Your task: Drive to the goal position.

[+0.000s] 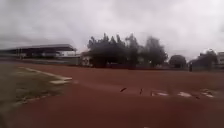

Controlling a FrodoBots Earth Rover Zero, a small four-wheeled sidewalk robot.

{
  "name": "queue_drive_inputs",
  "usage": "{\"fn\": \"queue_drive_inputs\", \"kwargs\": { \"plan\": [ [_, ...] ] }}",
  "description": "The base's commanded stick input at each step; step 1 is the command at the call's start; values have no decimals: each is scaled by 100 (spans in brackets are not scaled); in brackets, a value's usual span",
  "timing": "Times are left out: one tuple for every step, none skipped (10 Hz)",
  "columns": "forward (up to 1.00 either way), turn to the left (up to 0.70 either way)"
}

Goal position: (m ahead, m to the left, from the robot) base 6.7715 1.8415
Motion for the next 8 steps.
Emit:
{"fn": "queue_drive_inputs", "kwargs": {
  "plan": [
    [70, 0],
    [70, 0],
    [70, 0],
    [70, 0],
    [70, 18],
    [70, 29],
    [70, 35],
    [70, 35]
  ]
}}
